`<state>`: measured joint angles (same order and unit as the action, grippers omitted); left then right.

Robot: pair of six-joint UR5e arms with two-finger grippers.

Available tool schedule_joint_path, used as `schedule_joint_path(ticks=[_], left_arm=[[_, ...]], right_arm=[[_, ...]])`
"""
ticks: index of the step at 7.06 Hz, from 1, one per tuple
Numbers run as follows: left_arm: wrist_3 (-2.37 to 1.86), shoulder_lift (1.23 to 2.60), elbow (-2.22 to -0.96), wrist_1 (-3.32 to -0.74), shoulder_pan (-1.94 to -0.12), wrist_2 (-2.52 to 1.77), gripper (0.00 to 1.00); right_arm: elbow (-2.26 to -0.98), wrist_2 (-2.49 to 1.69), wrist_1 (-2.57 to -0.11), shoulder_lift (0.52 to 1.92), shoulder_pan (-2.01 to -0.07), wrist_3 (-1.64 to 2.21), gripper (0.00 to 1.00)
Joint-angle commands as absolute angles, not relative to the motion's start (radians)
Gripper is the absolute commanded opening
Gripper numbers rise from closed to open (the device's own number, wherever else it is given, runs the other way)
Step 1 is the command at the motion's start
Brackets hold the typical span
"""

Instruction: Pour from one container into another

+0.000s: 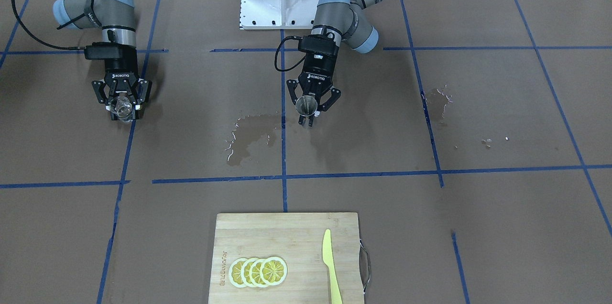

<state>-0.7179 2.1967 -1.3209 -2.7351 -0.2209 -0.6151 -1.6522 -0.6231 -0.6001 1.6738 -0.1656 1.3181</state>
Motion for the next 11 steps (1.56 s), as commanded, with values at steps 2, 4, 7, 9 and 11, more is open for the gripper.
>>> schedule_joint_path(ticks=[2, 4, 7, 9, 11], left_arm=[[-0.672, 2.198, -1.321, -2.735, -0.221, -0.615, 0.00], [-0.666, 2.242, -1.299, -2.735, -0.219, -0.635, 0.00], [-0.666, 2.295, -1.258, -2.737, -0.219, -0.641, 0.00], [-0.657, 2.292, -1.267, -2.738, -0.216, -0.641, 0.00], [-0.623, 2.283, -1.269, -2.814, -0.206, -0.638, 0.00]], right_arm=[[-1.711, -0.629, -0.563, 1.672, -0.179, 1.223, 0.08], [-1.776, -0.629, -0.569, 1.610, -0.208, 1.111, 0.00], [-1.805, -0.659, -0.574, 1.469, -0.227, 0.944, 0.00], [-1.860, -0.687, -0.690, 1.377, -0.248, 0.907, 0.00], [-1.931, -0.719, -0.822, 1.315, -0.271, 0.893, 0.00]])
